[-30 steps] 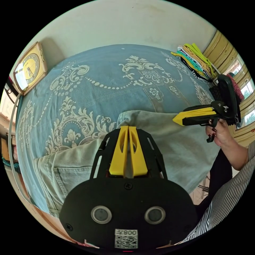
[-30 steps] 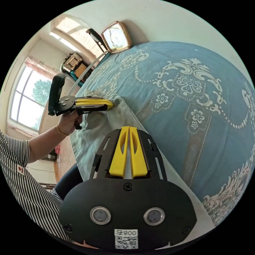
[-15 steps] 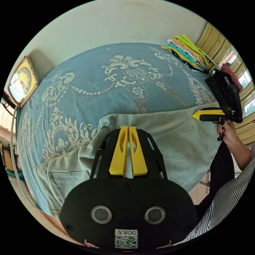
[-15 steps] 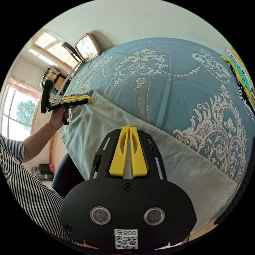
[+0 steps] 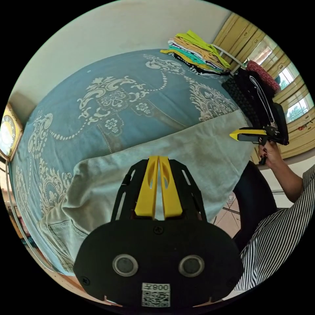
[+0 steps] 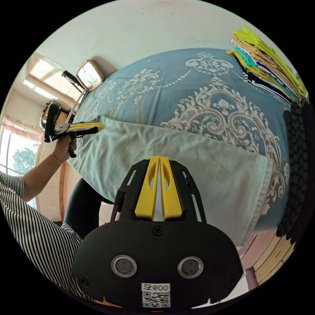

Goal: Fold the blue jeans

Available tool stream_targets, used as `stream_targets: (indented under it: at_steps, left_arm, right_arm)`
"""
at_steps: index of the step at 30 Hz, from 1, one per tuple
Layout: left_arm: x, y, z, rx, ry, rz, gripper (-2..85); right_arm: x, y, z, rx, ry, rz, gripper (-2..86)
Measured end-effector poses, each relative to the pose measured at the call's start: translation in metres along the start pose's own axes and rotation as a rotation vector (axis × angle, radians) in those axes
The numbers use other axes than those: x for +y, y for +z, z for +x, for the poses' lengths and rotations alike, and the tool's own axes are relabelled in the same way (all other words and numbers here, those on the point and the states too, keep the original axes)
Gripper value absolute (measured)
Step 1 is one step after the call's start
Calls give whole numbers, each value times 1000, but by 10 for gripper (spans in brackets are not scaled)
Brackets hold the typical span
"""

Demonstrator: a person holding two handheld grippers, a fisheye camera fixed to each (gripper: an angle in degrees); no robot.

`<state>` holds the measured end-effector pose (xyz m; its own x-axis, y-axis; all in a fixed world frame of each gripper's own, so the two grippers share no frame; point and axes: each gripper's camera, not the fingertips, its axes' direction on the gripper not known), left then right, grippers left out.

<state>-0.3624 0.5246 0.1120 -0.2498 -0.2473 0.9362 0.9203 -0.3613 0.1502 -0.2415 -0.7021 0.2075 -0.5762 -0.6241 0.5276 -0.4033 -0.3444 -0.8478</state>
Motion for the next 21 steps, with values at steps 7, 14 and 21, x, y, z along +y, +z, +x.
stream_targets:
  at_steps: [7,14,21]
  left_arm:
    - [-88,52,124,-3,138,-147,4]
    - [-197,56,254,233,377,-65,34]
    - [-317,114,363,357,543,-156,82]
  right_arm:
    - [120,6,89,-56,196,-6,6]
    - [260,-34,159,-8,433,197,66]
    - [368,-23,226,-156,703,322,91]
